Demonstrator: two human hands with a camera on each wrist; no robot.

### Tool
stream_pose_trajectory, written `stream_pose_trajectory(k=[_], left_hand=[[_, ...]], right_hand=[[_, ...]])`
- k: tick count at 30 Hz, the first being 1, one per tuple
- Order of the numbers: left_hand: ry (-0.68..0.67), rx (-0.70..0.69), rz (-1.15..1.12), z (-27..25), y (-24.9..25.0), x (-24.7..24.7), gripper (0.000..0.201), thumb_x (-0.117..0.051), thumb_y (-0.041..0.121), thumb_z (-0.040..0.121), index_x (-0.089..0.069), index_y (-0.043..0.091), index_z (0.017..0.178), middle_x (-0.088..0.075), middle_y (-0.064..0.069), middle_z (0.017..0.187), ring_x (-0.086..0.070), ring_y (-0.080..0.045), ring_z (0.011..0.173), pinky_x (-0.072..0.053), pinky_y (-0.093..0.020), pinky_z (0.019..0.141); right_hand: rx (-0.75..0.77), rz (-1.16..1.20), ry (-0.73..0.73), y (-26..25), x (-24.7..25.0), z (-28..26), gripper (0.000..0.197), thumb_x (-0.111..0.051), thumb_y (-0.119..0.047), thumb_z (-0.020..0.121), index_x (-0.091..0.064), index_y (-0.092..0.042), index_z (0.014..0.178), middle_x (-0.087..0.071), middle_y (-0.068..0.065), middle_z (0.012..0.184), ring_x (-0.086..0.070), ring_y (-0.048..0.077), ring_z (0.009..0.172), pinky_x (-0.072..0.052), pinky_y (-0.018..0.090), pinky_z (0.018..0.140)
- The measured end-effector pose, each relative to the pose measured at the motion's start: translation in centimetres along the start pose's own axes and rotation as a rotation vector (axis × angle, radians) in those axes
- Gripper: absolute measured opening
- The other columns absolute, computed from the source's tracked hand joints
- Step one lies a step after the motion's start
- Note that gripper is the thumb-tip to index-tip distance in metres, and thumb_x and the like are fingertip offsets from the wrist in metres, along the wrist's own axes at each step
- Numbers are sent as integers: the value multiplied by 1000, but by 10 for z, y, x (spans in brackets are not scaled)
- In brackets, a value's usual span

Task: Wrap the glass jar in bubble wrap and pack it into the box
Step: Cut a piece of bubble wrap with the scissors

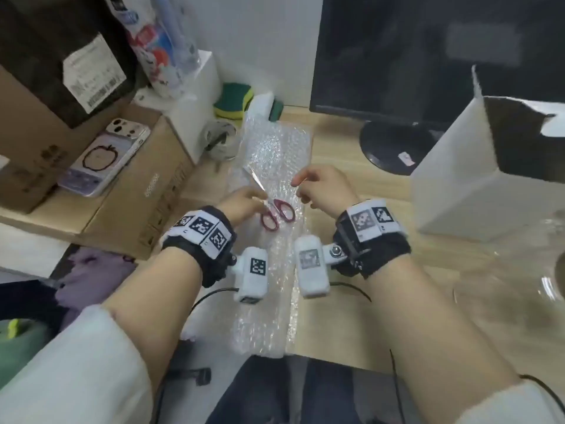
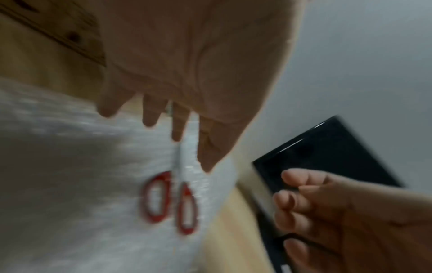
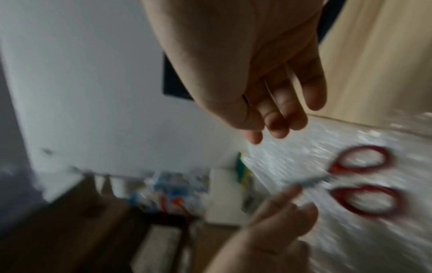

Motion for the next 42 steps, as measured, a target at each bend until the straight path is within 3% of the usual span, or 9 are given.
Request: stream_pose_trajectory(k=[4, 8, 13, 19, 25, 29, 38, 40, 42], left_hand=[[-260, 103, 304, 16, -44, -21, 79, -65, 22, 76, -26, 36, 143, -33, -14, 149, -41, -31, 129, -34, -37, 108], [-315, 151, 327, 16, -42, -18, 91, -71, 18, 77, -11, 22, 146, -36, -18, 145, -47, -34, 124, -46, -45, 98], [-341, 133, 319, 20, -49, -16, 100, -69, 19, 80, 5, 19, 148, -9, -8, 158, -25, -31, 140, -34, -46, 109], [-173, 170, 351, 22, -43, -24, 92, -73, 27, 75, -15, 21, 145, -31, -9, 151, -43, -35, 128, -46, -48, 98], [-173, 184, 632, 28, -40, -52, 120, -70, 59, 65, 12, 27, 146, 22, -11, 155, 11, -53, 137, -14, -66, 110], [-85, 260, 578, 22, -31, -73, 131, -68, 70, 58, 18, 23, 145, 30, -14, 151, 23, -55, 133, -2, -69, 108], [70, 295, 431, 14, -1, -105, 95, -59, 36, 81, 8, 23, 147, 24, -9, 155, 20, -50, 136, -6, -68, 107], [23, 265, 407, 12, 11, -110, 77, -47, 39, 87, -3, 21, 148, 14, -13, 156, 10, -52, 138, -5, -65, 111], [-30, 209, 309, 11, 29, -117, 62, -46, 27, 85, -29, 13, 142, -12, -19, 155, -22, -46, 136, -21, -54, 112]], right_hand=[[83, -451, -141, 20, -64, 10, 25, -50, -9, 86, -61, -14, 108, -58, 8, 110, -55, 26, 103, -46, 38, 90], [70, -561, -96, 37, -84, 23, 32, -47, -12, 91, -53, -10, 122, -51, 11, 120, -50, 29, 111, -43, 38, 93], [45, -708, -43, 42, -97, 30, 33, -57, -20, 88, -48, -13, 119, -52, 9, 118, -52, 28, 108, -41, 38, 86], [-4, -786, 10, 43, -96, 26, 37, -51, -11, 90, -39, -10, 125, -53, 14, 118, -54, 32, 106, -38, 36, 73], [-141, -406, 76, 69, -37, -5, 41, -50, -19, 92, -37, -10, 130, -54, 16, 119, -56, 37, 104, -44, 38, 80], [-287, -346, 252, 117, 22, -34, 36, -51, -17, 90, -43, -12, 125, -52, 17, 118, -56, 39, 101, -45, 40, 82], [-415, -731, 237, 184, 83, -69, 27, -44, -20, 93, -55, -14, 118, -54, 17, 111, -58, 37, 95, -42, 37, 74], [-439, -769, 254, 188, 87, -71, 27, -46, -23, 93, -57, -15, 115, -55, 16, 109, -55, 36, 100, -42, 37, 78], [-466, -797, 276, 188, 89, -73, 26, -46, -22, 92, -58, -14, 114, -53, 14, 111, -51, 33, 105, -42, 38, 81]])
Point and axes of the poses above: each hand's wrist, its own z-axis towards the middle knuckle, its own x-axis out of the back of the hand, y = z × x, the point moved 5 cm from there along z, towards the middle knuckle
